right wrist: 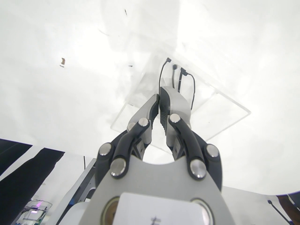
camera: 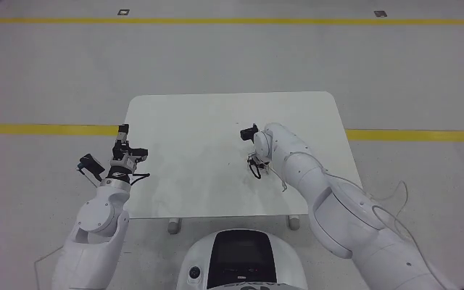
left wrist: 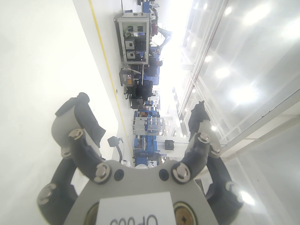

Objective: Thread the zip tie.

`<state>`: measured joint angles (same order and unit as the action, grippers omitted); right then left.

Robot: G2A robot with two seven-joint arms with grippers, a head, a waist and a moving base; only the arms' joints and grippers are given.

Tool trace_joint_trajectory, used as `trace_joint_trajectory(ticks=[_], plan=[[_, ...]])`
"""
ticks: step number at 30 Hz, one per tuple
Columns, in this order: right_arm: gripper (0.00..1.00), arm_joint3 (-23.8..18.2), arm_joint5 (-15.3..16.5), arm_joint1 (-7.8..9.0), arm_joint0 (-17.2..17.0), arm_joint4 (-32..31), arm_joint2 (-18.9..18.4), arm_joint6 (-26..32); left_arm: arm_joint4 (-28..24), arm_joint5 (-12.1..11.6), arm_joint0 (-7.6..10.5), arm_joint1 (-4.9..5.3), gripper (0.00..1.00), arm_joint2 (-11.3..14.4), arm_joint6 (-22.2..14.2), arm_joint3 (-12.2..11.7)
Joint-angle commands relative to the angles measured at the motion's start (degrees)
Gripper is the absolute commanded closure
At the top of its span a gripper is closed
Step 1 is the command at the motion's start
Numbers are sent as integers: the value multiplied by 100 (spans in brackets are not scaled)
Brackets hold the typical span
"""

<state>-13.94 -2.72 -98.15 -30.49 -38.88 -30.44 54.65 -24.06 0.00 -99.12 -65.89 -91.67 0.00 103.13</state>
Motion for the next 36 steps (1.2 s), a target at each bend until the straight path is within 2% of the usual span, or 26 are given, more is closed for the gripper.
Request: trace_joint_trajectory(ticks=[1, 8, 18, 29, 36], plan=[[100, 29, 6, -11, 7, -8, -9, -2, 0, 0, 0, 0, 0, 0, 0, 0], [100, 109, 46, -35, 93, -46, -48, 76, 0, 0, 0, 0, 0, 0, 0, 0], [100, 123, 466, 30, 283, -54, -154, 261, 0, 0, 0, 0, 0, 0, 0, 0], [100, -44, 841, 178, 430, 120, -376, 568, 0, 0, 0, 0, 0, 0, 0, 0], [100, -268, 1016, 334, 458, 347, -607, 710, 0, 0, 0, 0, 0, 0, 0, 0]])
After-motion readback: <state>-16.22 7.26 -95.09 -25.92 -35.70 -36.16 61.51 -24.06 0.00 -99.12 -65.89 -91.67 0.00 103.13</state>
